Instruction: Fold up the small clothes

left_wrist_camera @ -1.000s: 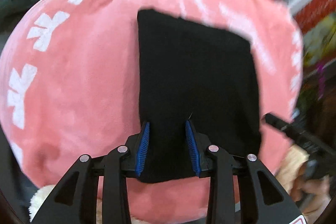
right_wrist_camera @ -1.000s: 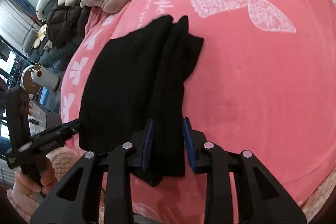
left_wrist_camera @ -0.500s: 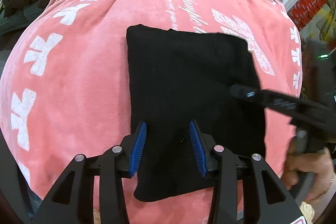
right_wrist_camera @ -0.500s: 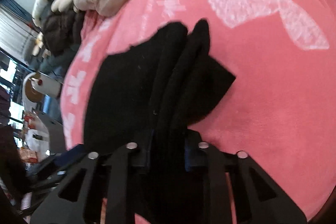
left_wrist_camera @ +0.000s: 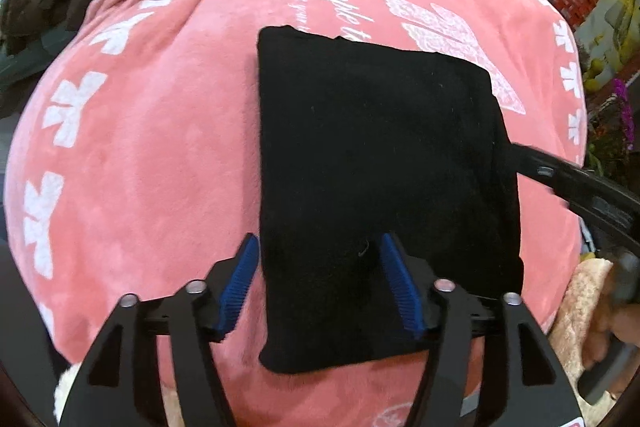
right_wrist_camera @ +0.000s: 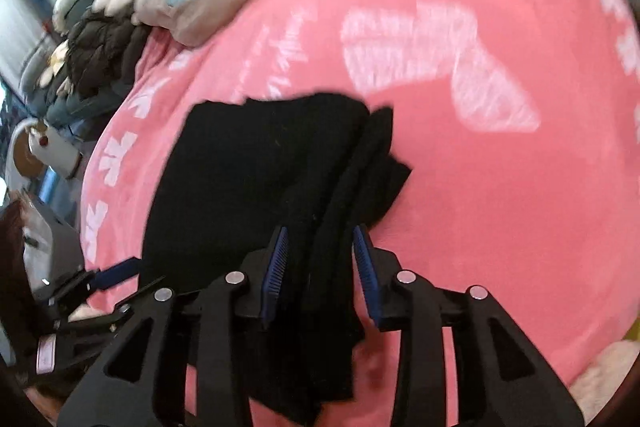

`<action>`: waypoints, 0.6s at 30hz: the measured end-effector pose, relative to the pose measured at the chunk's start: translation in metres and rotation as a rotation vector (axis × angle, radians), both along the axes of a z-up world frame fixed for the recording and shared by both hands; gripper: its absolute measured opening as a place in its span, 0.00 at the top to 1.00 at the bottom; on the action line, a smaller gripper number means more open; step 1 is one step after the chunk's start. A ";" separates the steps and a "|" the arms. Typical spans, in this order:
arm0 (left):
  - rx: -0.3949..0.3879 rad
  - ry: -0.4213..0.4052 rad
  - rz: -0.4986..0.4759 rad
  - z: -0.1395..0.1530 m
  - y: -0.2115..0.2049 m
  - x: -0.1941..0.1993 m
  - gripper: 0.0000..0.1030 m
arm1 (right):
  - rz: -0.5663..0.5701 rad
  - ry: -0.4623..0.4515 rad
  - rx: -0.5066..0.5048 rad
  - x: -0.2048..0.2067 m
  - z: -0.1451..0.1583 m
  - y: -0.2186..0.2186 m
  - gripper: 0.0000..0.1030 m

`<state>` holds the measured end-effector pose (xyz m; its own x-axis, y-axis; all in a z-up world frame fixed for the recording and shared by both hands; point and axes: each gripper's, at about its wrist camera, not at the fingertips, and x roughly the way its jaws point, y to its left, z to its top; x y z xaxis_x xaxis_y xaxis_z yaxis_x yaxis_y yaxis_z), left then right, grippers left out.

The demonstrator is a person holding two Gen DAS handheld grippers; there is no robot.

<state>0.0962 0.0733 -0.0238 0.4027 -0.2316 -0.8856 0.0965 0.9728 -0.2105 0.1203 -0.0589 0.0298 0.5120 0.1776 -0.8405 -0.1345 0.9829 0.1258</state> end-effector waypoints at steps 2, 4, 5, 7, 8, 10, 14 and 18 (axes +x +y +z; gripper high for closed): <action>0.028 -0.012 0.015 0.002 -0.004 -0.007 0.33 | 0.008 -0.029 -0.040 -0.023 0.004 -0.002 0.63; 0.032 -0.011 0.044 0.003 -0.009 -0.016 0.31 | 0.006 -0.060 -0.063 -0.040 0.005 -0.002 0.41; 0.031 -0.009 0.053 0.003 -0.012 -0.020 0.30 | 0.003 -0.078 -0.076 -0.048 0.004 -0.003 0.38; 0.046 -0.011 0.073 0.001 -0.020 -0.029 0.29 | -0.001 -0.106 -0.102 -0.062 -0.001 -0.004 0.36; 0.057 -0.014 0.081 0.000 -0.023 -0.032 0.29 | -0.010 -0.101 -0.117 -0.070 -0.005 -0.003 0.36; 0.081 -0.019 0.094 -0.001 -0.031 -0.039 0.29 | -0.032 -0.087 -0.112 -0.078 -0.012 -0.008 0.34; 0.092 -0.033 0.113 0.000 -0.042 -0.048 0.29 | -0.072 -0.087 -0.117 -0.094 -0.020 -0.015 0.22; 0.085 -0.014 0.116 0.000 -0.052 -0.062 0.29 | -0.053 -0.096 -0.095 -0.108 -0.016 -0.020 0.22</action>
